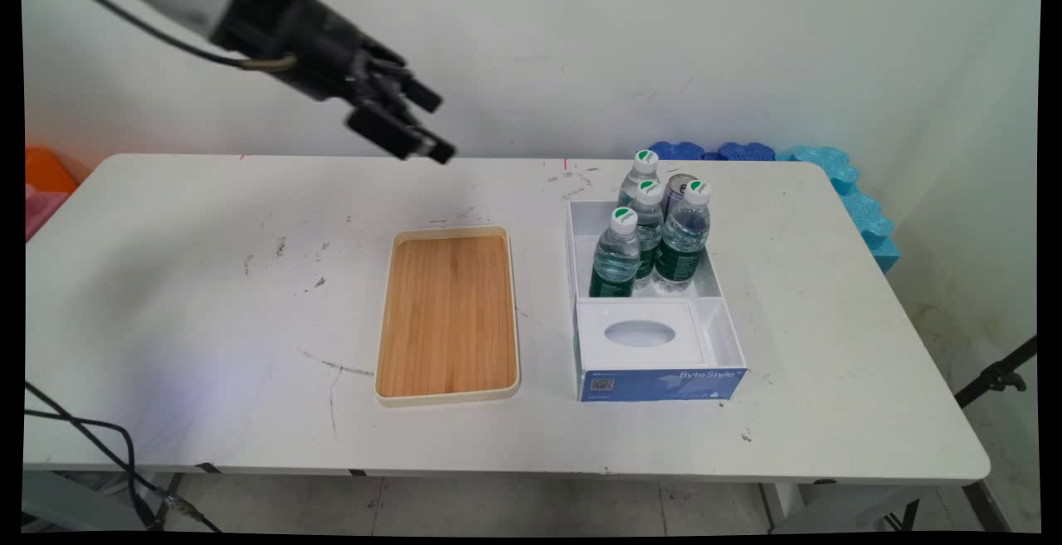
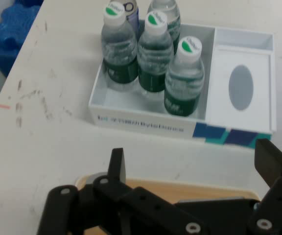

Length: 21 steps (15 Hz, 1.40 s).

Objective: Pick up the green bottle from the white box

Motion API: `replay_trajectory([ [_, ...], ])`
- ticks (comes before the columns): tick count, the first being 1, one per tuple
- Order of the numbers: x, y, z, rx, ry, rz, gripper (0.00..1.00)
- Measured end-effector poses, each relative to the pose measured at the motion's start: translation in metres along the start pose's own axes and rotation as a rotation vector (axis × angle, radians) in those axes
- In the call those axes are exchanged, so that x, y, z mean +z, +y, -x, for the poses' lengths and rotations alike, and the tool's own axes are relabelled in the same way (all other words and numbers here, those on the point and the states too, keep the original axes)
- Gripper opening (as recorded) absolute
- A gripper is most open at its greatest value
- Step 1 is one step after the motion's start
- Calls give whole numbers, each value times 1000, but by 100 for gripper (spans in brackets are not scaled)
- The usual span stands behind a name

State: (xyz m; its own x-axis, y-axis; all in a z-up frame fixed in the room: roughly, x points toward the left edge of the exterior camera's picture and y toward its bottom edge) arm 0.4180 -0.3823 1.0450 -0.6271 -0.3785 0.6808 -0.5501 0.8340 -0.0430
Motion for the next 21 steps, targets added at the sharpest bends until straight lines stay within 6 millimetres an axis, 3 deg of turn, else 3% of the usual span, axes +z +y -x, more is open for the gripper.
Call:
replay_trajectory([
  [4,49,11,-32,10,-8,-7,100],
  [8,103,22,-46,10,-45,-4,100],
  [16,199,33,-49,-8,-98,-5,100],
  [21,238,37,-43,-32,-125,0,100],
])
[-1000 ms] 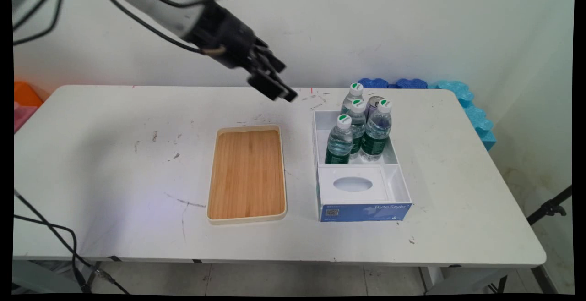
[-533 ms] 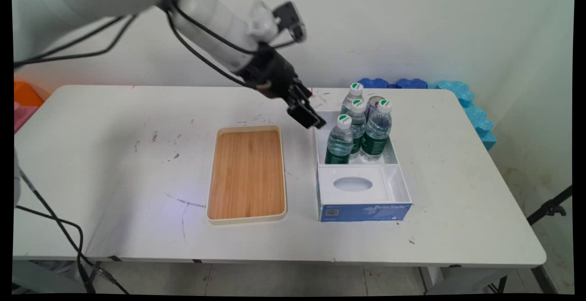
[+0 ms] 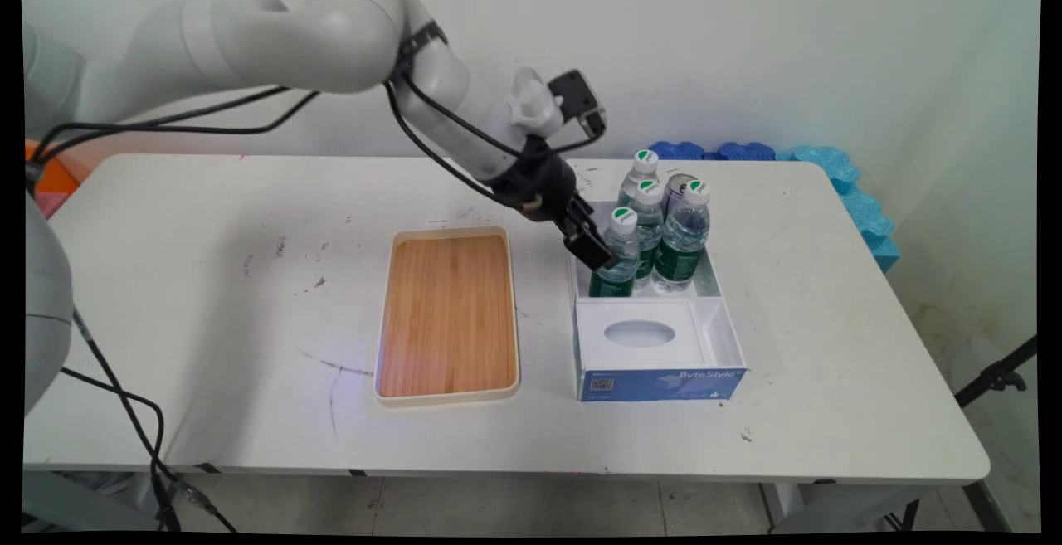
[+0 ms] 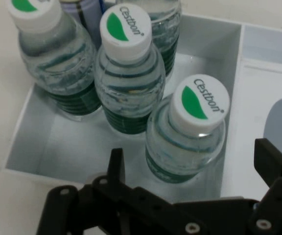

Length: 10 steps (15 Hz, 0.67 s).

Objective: Pick up the green bottle from the white box

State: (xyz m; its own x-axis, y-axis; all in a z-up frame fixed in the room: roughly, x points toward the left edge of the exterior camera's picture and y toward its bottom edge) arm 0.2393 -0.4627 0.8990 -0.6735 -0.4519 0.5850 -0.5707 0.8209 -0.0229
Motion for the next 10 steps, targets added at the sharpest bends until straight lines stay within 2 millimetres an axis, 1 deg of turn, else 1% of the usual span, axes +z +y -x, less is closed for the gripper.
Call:
replay_trajectory([
  [4,25,0,0,-9,0,-4,100],
  [8,41,-1,0,-14,6,-6,100],
  [10,46,-1,0,-16,9,-6,100],
])
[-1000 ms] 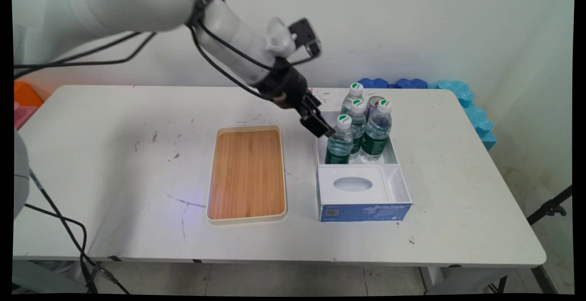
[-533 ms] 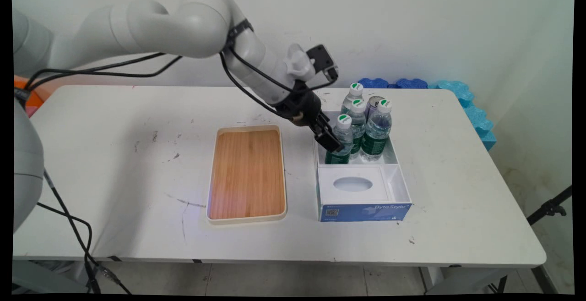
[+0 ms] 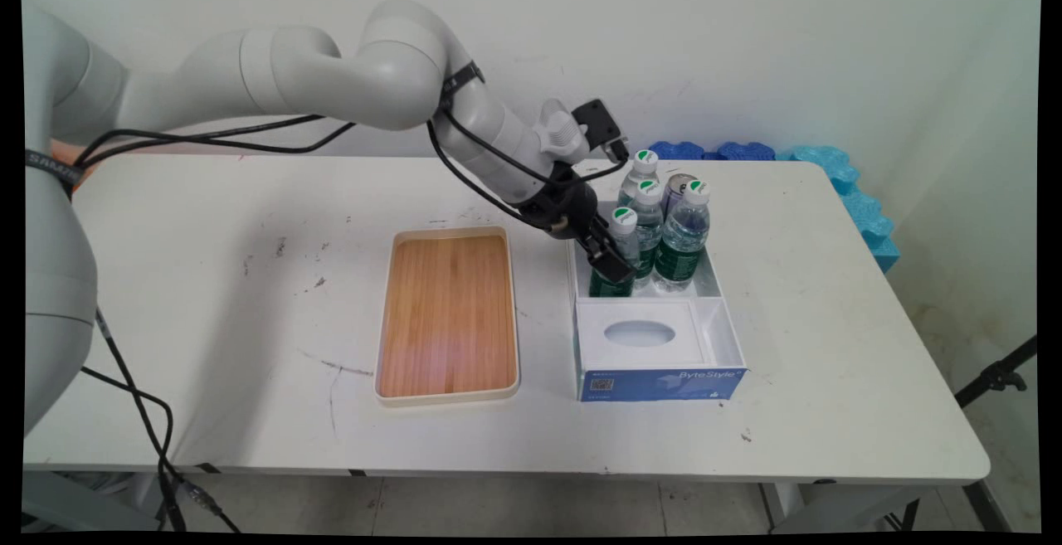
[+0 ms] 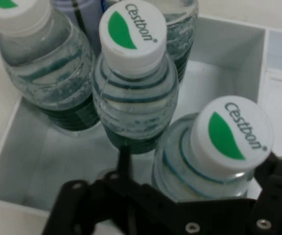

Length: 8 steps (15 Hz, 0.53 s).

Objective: Pick up the green bottle from the white box, then place the picked object on the tray

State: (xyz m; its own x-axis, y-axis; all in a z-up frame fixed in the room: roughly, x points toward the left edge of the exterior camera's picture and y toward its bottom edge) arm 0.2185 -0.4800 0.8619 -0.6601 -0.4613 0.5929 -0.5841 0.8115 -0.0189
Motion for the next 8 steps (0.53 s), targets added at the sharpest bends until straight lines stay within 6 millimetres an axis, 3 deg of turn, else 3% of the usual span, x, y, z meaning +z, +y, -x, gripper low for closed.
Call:
replay_trajectory([
  [1,2,0,0,0,1,0,0],
  [5,3,1,0,2,14,1,0],
  [8,-13,4,-2,9,35,-5,0],
])
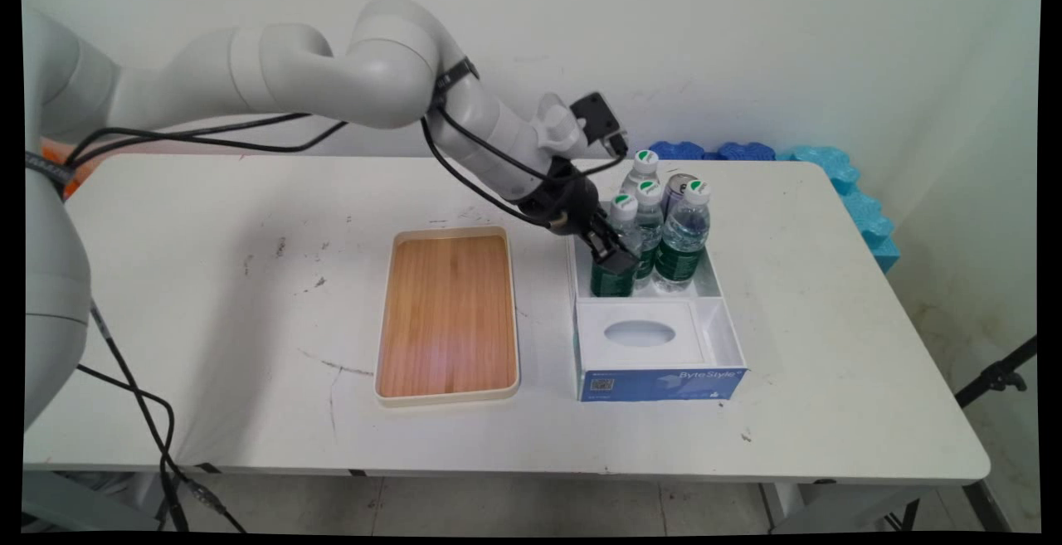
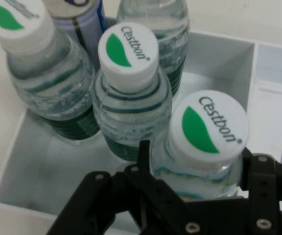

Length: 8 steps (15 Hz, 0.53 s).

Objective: Place the picked object on the tray

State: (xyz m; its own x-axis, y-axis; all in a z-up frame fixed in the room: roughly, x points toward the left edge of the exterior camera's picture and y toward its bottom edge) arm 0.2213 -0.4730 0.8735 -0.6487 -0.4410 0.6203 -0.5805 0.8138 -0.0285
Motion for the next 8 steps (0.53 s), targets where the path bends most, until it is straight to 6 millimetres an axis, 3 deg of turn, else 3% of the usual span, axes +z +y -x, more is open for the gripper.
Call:
replay_trajectory([
  [3,-30,0,-7,13,33,-11,0],
  [8,-119,-3,-17,37,106,-26,0],
])
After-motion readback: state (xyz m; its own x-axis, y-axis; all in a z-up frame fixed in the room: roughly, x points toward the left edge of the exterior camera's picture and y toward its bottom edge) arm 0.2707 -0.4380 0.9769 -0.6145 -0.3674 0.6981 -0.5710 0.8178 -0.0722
